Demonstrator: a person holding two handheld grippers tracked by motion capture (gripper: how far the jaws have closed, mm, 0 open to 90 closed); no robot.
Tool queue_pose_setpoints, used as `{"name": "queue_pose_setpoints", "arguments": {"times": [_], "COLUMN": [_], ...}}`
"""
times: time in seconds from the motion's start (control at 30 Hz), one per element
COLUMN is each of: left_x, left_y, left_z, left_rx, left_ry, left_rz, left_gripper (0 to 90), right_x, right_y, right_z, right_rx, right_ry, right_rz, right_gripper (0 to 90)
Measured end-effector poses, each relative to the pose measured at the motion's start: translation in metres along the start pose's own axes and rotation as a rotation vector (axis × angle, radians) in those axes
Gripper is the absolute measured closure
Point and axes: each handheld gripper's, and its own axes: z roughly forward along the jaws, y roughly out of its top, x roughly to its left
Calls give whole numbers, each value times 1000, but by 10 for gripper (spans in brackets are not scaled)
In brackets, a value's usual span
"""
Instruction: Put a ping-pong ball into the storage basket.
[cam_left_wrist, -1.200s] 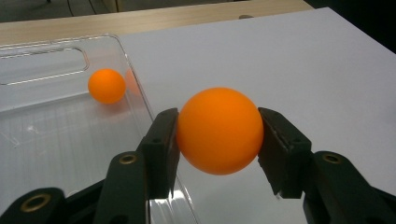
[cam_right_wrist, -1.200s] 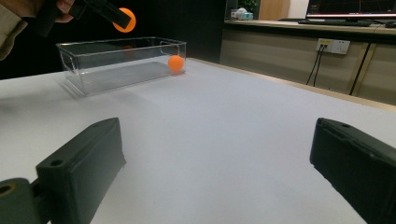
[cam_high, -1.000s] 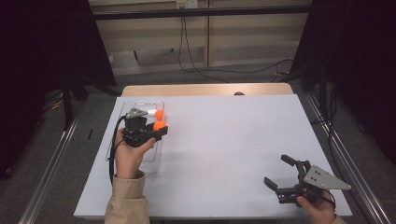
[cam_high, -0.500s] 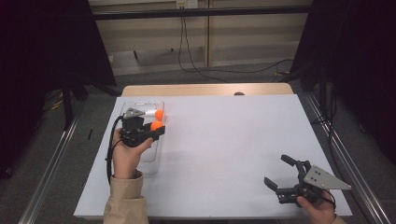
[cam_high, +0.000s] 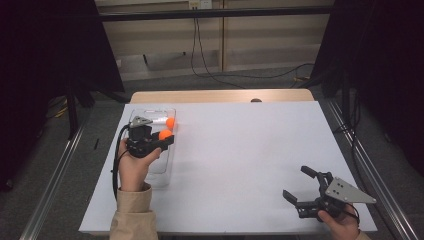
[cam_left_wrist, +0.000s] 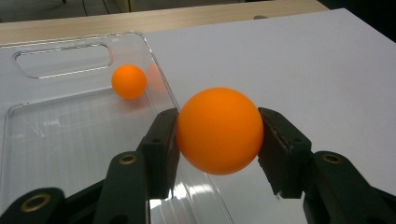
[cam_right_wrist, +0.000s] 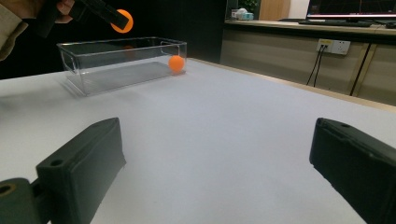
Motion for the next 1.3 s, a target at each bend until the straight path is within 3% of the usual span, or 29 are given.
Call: {"name": "queue_pose_setpoints", "arguments": {"times": [1.3], "left_x": [19], "left_y": [-11], "left_z": [3], "left_rx": [3], "left_ry": [75], "left_rz": [-26], "left_gripper": [508], "right_x": [0], "right_y": [0], "right_z": [0], "right_rx": [0], "right_ry": [0], "right_rz": [-1], "right_gripper": [26]}}
